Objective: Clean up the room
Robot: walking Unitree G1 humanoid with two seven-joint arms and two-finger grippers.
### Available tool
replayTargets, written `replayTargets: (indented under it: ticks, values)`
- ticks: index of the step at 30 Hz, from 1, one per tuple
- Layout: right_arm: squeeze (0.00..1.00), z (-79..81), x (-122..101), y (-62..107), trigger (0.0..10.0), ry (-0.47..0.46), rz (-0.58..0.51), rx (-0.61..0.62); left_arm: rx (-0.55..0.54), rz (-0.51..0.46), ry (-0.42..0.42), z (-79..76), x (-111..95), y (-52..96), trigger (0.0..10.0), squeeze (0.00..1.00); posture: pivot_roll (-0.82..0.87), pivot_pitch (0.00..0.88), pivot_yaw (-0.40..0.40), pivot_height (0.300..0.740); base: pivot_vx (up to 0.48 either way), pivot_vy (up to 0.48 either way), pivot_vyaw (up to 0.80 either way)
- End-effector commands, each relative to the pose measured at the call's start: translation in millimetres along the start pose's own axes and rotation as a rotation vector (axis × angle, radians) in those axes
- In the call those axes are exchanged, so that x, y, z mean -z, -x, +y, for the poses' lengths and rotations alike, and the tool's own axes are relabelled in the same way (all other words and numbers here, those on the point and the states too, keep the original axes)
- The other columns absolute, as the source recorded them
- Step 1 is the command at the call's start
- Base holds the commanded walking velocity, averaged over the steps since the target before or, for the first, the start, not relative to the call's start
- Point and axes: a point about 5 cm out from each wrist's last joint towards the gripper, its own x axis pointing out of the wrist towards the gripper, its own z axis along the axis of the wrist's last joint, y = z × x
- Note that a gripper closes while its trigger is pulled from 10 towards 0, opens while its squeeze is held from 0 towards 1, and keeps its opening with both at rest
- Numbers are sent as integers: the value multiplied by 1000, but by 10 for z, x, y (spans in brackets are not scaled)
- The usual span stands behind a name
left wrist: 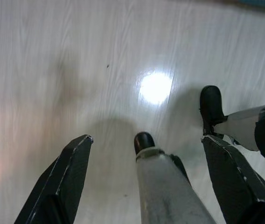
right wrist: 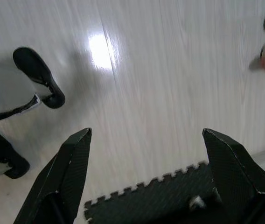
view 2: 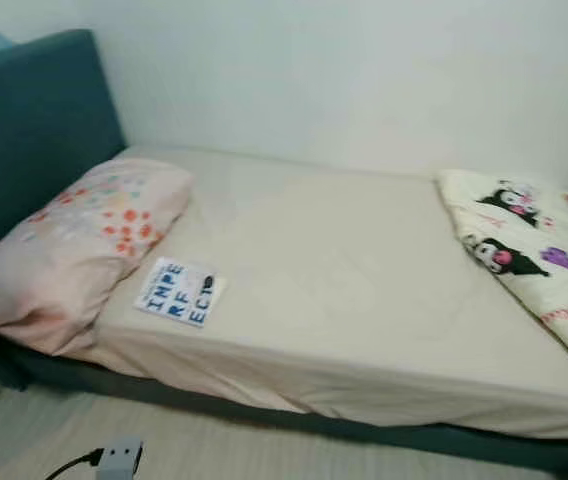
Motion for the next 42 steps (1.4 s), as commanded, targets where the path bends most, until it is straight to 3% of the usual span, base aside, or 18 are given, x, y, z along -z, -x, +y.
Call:
replayTargets:
  ticks: [1,6,13,20,28,32,35,42]
  values:
    - [0,-35,-5,1,10000,0,-8,3,-2,19,-6,17,38,7,10000,0,-38,0,-19,727,0,-480,0]
    - [0,-25,-2,1,10000,-9,-7,0,-3,26,-1,24,60,11,10000,0,-38,0,-18,727,0,-480,0]
    - [0,242,-53,1,10000,-12,-14,-31,-3,33,1,25,85,14,10000,0,-37,0,-18,727,0,-480,0]
    - [0,565,-107,26,10000,-9,-22,-65,16,43,2,-180,117,-13,10000,0,-40,0,-18,727,0,-480,0]
    - [0,721,-176,46,10000,-10,-27,-81,31,49,4,-297,135,-23,10000,0,-43,0,-19,727,0,-480,0]
    - [0,754,-187,51,10000,-10,-28,-83,32,49,4,-305,136,-23,10000,0,-43,0,-19,727,0,-480,0]
    - [0,650,-148,36,10000,-11,-22,-70,31,48,2,-288,111,-26,10000,0,-45,0,-18,727,0,-480,0]
    - [0,584,-119,28,10000,-13,-20,-60,14,44,0,-136,60,-17,10000,0,-47,0,-17,727,0,-480,0]
